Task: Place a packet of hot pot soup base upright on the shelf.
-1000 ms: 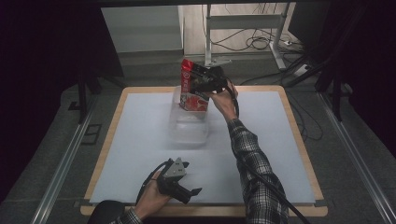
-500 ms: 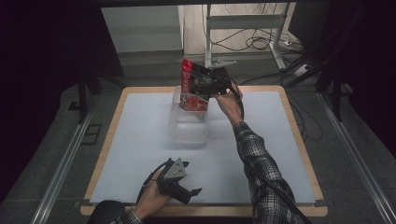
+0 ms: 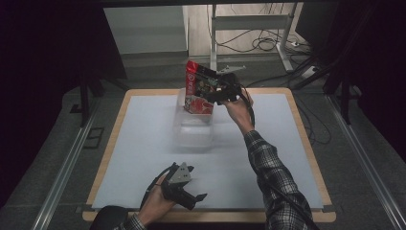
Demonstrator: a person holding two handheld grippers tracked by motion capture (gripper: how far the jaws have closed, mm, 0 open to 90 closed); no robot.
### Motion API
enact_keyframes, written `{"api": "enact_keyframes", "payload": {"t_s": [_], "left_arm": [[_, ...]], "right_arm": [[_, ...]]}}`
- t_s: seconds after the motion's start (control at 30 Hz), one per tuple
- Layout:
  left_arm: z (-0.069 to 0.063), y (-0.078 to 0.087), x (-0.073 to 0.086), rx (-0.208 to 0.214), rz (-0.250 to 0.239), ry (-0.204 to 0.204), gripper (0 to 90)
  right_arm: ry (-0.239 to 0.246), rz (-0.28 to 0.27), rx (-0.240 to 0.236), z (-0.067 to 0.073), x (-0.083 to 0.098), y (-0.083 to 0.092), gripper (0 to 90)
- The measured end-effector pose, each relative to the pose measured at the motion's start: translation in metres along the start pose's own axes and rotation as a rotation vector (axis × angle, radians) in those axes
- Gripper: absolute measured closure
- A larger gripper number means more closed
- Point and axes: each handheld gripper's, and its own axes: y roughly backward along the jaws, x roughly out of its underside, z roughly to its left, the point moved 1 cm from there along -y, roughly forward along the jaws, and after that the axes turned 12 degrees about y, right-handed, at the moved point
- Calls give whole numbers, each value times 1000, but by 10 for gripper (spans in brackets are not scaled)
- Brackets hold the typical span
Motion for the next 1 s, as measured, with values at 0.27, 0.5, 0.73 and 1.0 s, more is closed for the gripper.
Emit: {"api": "enact_keyframes", "payload": {"t_s": [0.27,0.5,0.73,1.0], "left_arm": [[0,0,0,0,-3,-2,0],[-1,0,0,-3,-2,-3,0],[-1,-1,0,-4,2,-6,0],[0,1,0,-13,4,-10,0]], "right_arm": [[-2,7,-8,5,6,9,109],[-5,9,-32,14,13,14,113],[-10,11,-43,21,23,19,92],[-20,23,-52,24,33,29,69]]}}
